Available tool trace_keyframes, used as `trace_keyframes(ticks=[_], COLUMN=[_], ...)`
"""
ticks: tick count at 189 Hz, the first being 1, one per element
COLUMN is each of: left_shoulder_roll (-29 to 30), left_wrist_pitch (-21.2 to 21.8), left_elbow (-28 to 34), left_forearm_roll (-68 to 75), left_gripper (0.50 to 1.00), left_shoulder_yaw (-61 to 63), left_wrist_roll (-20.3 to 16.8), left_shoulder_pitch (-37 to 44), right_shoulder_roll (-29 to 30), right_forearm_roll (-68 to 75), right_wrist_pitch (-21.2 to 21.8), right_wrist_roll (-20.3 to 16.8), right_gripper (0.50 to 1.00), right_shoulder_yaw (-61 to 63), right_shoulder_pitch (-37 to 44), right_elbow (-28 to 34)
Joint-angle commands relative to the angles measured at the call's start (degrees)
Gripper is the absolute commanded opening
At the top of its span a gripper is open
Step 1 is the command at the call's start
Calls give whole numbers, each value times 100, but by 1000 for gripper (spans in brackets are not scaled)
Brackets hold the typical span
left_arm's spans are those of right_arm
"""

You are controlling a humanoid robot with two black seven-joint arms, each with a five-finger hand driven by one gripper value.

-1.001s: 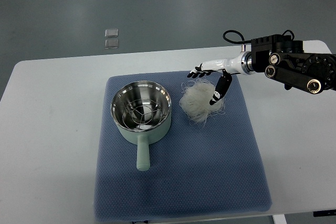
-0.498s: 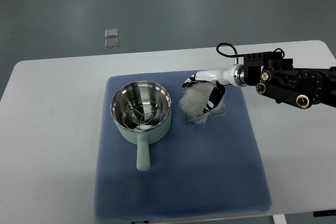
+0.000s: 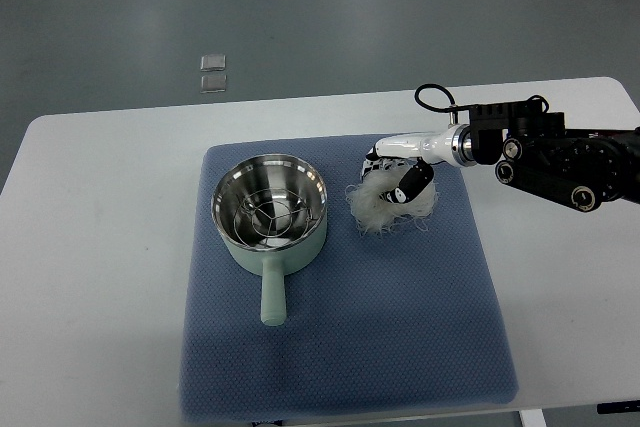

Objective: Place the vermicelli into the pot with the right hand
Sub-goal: 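Lift the vermicelli with the right hand and carry it over the saucepan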

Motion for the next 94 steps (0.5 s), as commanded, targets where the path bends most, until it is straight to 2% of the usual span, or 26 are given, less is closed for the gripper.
trace_keyframes(ticks=[1, 45, 94], left_shoulder_roll=[0, 0, 0], left_wrist_pitch=[0, 0, -9], left_elbow=[0, 0, -26], left_forearm_roll=[0, 0, 0], left_gripper=[1000, 1000, 1000], left_shoulder_yaw=[0, 0, 0], left_wrist_roll=[-5, -5, 4], left_shoulder_pitch=[0, 0, 0], right_shoulder_roll=[-151, -643, -1126], right_forearm_roll=[49, 207, 752], right_wrist_pitch=[98, 353, 679], right_wrist_roll=[4, 13, -22], right_gripper=[500, 500, 500], right_shoulder_yaw=[30, 100, 100], right_shoulder_pitch=[190, 735, 1921], right_elbow=[70, 615, 1248])
